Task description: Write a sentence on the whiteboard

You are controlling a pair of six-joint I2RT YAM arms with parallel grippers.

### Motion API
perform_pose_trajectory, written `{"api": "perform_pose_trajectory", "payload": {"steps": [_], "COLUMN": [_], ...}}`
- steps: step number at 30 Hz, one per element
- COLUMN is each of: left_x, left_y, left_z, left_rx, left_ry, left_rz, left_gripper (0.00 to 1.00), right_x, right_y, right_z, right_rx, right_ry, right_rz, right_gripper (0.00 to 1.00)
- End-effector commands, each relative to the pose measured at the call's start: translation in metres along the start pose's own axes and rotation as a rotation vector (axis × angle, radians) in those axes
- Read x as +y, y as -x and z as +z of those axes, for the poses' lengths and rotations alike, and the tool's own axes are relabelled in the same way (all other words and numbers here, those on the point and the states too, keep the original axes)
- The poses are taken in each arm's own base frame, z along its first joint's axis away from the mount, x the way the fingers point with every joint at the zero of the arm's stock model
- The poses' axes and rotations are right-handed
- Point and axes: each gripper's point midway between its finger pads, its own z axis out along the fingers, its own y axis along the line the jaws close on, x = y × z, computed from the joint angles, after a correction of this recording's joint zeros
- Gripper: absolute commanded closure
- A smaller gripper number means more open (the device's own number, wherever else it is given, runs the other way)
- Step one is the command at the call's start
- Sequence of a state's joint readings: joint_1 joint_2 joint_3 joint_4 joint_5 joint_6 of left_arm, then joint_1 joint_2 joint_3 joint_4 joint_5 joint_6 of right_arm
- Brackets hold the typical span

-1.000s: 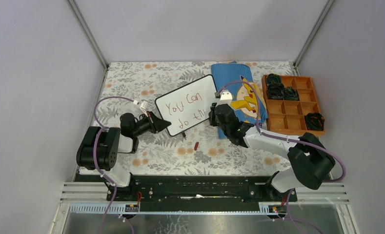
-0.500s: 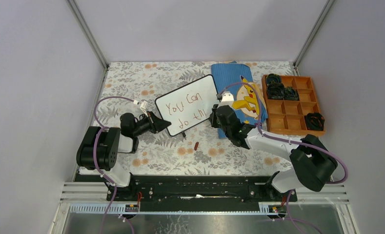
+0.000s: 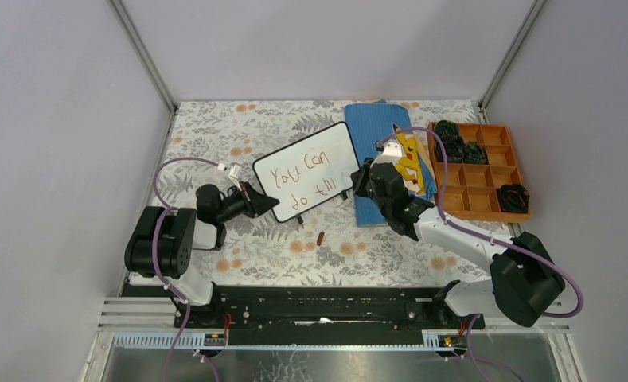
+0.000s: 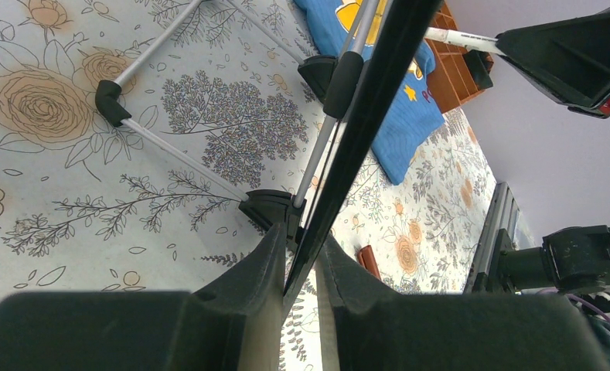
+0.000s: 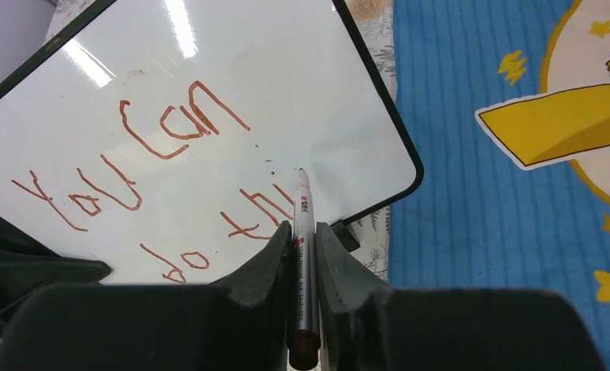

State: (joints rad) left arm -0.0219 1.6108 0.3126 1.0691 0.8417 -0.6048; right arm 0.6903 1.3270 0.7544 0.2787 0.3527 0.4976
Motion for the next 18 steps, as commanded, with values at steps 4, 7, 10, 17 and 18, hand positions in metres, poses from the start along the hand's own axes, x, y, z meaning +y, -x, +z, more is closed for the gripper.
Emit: {"api": "perform_pose_trajectory", "payload": {"steps": [4,7,10,17,18], "left_x": [0.0089,0.0090,0.0089,0.0089,0.0088], "left_y": [-0.0063,-0.0067,-0.0062,-0.0065,-0.0063], "left_z": [0.0026,0.0026,0.0027,0.0025,0.0025], "left_rx": [0.021,0.022,0.021,0.022,0.021], "left_ry": [0.033,0.033,0.033,0.033,0.033], "left_rz": [0.002,0.000,0.001,0.002,0.002], "left_gripper": [0.75,0.75,0.75,0.75,0.75], "right_x": [0.0173,0.0200,0.0202,0.0164,0.0158], "right_y": [0.0129,0.0121,0.0120,0.0161,0.0161], "right_z": [0.0067,0.0086,0.0102,0.0133,0.0140], "right_rx": [-0.021,-0.015,-0.014,-0.030,-0.031], "right_ry": [0.054,0.063,0.060,0.032,0.028], "right_rz": [0.062,0.057,0.054,0.052,0.052], "right_gripper": [1.00,1.00,1.00,1.00,1.00]}}
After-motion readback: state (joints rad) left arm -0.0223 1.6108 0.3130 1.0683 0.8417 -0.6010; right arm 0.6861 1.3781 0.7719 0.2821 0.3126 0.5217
